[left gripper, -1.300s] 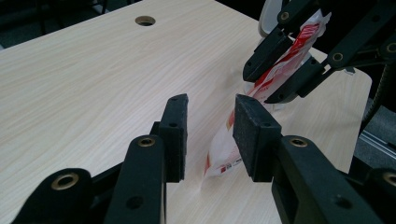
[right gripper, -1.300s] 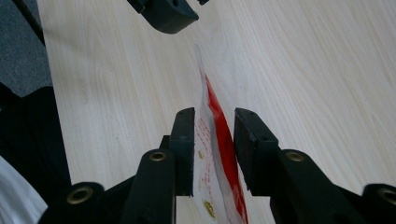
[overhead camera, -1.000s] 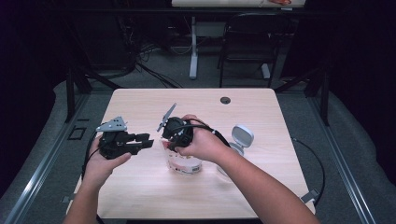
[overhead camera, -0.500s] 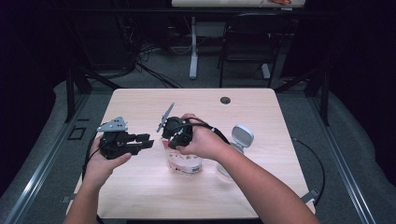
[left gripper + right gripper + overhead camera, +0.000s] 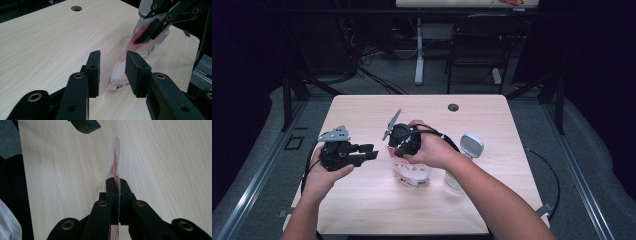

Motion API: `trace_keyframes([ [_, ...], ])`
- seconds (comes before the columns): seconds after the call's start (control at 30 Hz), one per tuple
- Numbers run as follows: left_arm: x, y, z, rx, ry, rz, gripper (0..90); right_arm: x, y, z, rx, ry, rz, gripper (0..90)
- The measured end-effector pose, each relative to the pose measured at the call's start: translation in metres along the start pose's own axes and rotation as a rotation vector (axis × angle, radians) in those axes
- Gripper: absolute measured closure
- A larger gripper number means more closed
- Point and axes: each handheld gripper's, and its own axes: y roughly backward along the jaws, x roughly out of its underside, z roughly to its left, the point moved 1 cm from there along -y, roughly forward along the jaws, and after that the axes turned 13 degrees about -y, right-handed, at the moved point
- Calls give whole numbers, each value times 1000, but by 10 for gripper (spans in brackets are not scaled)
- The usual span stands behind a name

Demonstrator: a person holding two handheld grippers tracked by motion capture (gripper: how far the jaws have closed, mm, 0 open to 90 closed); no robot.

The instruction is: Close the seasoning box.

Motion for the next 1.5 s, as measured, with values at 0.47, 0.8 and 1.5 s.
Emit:
trace_keyframes([
  [0.47,1,-4,0,12,1,3,619,5,10,-4,-24,-15,-33,900],
  [0.8,4,-10,0,44,0,-5,585,8,22,-2,-47,-17,-73,900],
  [1.5,8,-29,-7,138,-30,-16,476,14,47,3,-57,6,-120,900],
])
